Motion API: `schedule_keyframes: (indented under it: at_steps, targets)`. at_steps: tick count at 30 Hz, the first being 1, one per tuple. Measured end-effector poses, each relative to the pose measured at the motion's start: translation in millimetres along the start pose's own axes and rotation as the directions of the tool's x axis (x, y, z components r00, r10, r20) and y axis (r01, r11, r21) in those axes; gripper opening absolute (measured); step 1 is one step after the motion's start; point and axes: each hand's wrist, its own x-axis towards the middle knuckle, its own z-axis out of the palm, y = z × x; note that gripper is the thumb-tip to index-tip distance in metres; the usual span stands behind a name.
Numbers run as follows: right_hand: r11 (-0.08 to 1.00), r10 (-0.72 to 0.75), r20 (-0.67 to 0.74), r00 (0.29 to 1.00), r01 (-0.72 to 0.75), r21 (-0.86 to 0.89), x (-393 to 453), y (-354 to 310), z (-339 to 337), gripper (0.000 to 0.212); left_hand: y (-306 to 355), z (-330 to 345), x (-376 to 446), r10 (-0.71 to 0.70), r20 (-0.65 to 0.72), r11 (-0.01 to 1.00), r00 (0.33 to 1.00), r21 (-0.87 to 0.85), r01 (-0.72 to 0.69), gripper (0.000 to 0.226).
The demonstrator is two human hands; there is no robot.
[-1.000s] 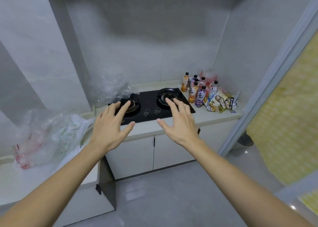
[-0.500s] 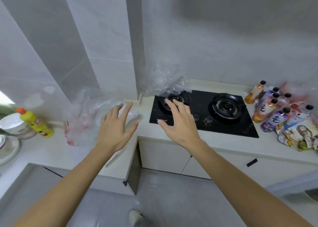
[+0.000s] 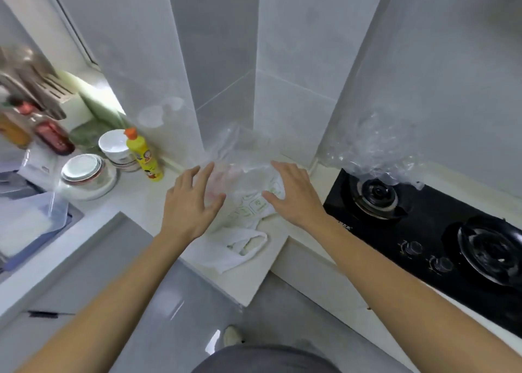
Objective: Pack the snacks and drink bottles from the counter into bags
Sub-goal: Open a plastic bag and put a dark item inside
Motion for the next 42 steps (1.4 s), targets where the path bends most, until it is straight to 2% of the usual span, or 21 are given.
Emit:
schedule_keyframes:
  at_steps: [8,12,15,19,21,23,26,28,30,32,35,37,40,41,42]
  targets:
    - [0.995,-0.092,0.081,0.992,0.094,-0.021,88,14,8,0.076,-14,22,28,-0.223,0.063,0.975,0.973,-0.007,0.224,0.071]
    - [0.996,-0.075,0.196,0.978,0.083,-0.036,110,40,7,0.08,-18,37,38,-0.391,0.146,0.912,0.909,-0.073,0.404,0.078]
    - [0.998,-0.062,0.254,0.965,0.064,0.002,121,59,12,0.07,-22,50,31,-0.466,0.157,0.871,0.871,-0.093,0.482,0.089]
    - [0.991,-0.121,0.283,0.952,0.099,0.09,133,72,22,0.059,-25,64,21,-0.576,0.163,0.798,0.801,-0.103,0.594,0.099]
    - [0.988,-0.137,0.287,0.948,0.111,0.103,137,76,26,0.057,-25,69,16,-0.651,0.194,0.721,0.734,-0.144,0.677,0.102]
    - [0.987,-0.142,0.285,0.948,0.114,0.11,141,79,32,0.053,-28,74,11,-0.728,0.25,0.609,0.638,-0.191,0.77,0.11]
    - [0.984,-0.145,0.274,0.951,0.111,0.136,143,83,39,0.041,-33,82,0,-0.79,0.375,0.331,0.486,-0.406,0.852,0.112]
    - [0.982,-0.147,0.256,0.955,0.11,0.154,143,83,42,0.028,-32,86,-5,-0.744,0.5,0.122,0.444,-0.552,0.825,0.107]
    - [0.976,-0.155,0.233,0.96,0.113,0.184,142,82,44,0.022,-28,90,-6,-0.68,0.55,0.064,0.485,-0.615,0.786,0.114]
    - [0.97,-0.162,0.209,0.964,0.116,0.215,140,79,44,0.022,-21,93,-5,-0.669,0.51,0.106,0.54,-0.654,0.749,0.119]
    - [0.951,-0.172,0.154,0.973,0.123,0.282,135,73,36,0.027,-12,97,1,-0.662,0.396,0.197,0.636,-0.727,0.658,0.114]
    - [0.936,-0.144,0.12,0.982,0.096,0.339,133,70,27,0.029,-10,99,6,-0.662,0.319,0.254,0.678,-0.755,0.604,0.093]
    - [0.918,-0.096,0.09,0.991,0.054,0.393,130,62,11,0.031,-12,102,16,-0.688,0.233,0.328,0.687,-0.745,0.581,0.029]
    - [0.911,-0.087,0.08,0.993,0.047,0.409,128,59,4,0.031,-12,102,19,-0.69,0.205,0.343,0.694,-0.752,0.563,0.022]
    - [0.906,-0.088,0.065,0.994,0.052,0.421,127,57,-2,0.03,-11,101,21,-0.692,0.185,0.354,0.698,-0.756,0.551,0.025]
